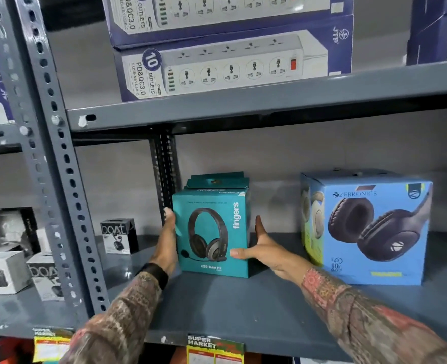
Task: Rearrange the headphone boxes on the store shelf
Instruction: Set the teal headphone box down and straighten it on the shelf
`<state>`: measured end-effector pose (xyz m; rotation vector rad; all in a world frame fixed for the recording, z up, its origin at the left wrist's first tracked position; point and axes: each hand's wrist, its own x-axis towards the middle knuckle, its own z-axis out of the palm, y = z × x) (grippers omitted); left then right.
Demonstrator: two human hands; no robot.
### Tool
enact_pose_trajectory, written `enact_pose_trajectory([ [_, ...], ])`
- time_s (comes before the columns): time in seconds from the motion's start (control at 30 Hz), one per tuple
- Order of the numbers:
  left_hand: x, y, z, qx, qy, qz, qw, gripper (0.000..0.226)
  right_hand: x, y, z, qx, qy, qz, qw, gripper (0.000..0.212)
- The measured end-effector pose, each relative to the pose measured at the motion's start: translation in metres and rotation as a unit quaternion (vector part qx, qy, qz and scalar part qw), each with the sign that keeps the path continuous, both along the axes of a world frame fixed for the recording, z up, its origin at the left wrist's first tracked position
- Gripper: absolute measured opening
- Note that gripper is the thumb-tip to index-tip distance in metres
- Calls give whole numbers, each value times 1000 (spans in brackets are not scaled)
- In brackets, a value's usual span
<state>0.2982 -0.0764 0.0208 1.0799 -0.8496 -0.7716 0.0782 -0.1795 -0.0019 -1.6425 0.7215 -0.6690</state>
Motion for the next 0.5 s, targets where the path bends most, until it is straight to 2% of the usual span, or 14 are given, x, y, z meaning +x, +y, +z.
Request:
enact_pose_trajectory([
  [0.1, 7, -13, -7, 4, 15, -34, 999, 84, 11, -5, -7, -8, -36, 20, 999, 133],
  [0.2, 9, -22, -14, 5, 23, -38, 999, 90, 18, -12, -11, -22, -73, 10, 997, 93],
  [0.27, 9, -24, -16, 2, 15, -37, 999, 88, 19, -15, -13, -20, -92, -2, 996, 77],
  [0.37, 9, -23, -19, -10, 6, -39, 999, 78, 20, -14, -16, -1, -106, -19, 994, 70],
  [0.5, 10, -24, -22, -13, 21, -38, 999, 75, 22, -10, -21, 8, -107, -16, 994, 66],
])
